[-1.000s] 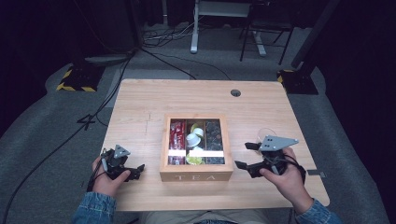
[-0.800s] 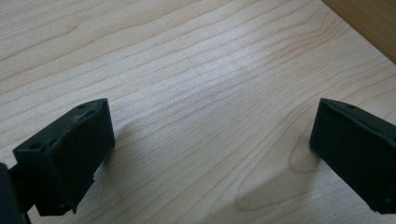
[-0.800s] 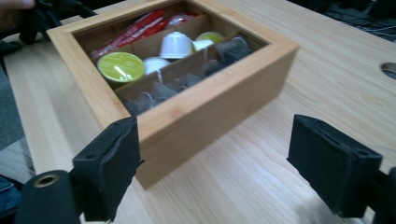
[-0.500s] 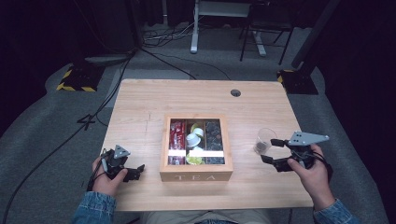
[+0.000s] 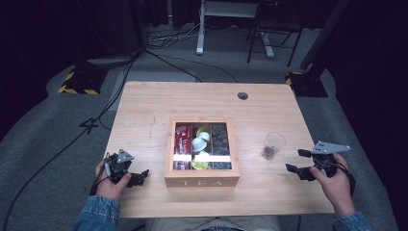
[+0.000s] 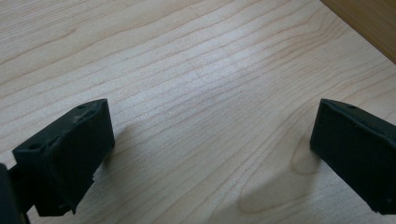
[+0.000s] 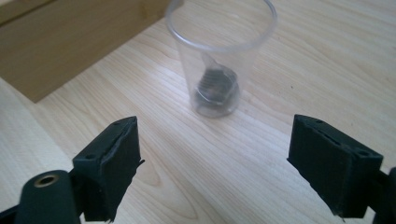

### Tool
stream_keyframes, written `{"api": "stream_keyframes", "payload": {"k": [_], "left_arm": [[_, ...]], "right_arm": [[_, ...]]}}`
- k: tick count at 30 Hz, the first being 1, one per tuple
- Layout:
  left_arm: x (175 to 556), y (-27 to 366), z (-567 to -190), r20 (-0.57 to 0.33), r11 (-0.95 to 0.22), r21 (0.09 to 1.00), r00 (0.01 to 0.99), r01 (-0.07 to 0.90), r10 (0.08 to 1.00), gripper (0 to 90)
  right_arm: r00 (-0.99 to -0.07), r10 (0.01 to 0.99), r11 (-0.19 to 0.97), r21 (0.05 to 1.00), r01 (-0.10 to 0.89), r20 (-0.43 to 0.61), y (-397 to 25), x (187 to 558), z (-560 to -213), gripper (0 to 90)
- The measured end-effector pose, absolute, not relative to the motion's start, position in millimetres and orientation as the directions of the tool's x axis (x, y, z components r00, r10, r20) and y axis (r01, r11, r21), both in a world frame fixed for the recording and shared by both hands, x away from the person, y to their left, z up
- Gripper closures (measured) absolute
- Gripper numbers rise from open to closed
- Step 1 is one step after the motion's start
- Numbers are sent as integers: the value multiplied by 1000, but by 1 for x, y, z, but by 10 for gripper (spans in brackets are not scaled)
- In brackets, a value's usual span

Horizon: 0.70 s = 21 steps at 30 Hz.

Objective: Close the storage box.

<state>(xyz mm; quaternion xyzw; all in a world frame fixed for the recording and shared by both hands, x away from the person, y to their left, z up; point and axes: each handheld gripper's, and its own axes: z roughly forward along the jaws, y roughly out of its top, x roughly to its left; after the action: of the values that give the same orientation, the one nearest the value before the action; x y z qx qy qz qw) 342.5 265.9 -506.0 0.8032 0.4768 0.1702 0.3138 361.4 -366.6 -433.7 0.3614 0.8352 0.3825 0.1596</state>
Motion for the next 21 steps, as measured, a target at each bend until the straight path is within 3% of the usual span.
{"api": "stream_keyframes", "payload": {"k": [7, 21], "left_arm": [[343, 266, -506, -25, -351, 665, 490, 659, 871, 1], [343, 266, -506, -23, -352, 665, 490, 658, 871, 1]], "right_arm": [[-641, 766, 385, 766, 514, 45, -381, 366, -461, 166], [-617, 785, 377, 755, 536, 46, -385, 371, -494, 166]]}}
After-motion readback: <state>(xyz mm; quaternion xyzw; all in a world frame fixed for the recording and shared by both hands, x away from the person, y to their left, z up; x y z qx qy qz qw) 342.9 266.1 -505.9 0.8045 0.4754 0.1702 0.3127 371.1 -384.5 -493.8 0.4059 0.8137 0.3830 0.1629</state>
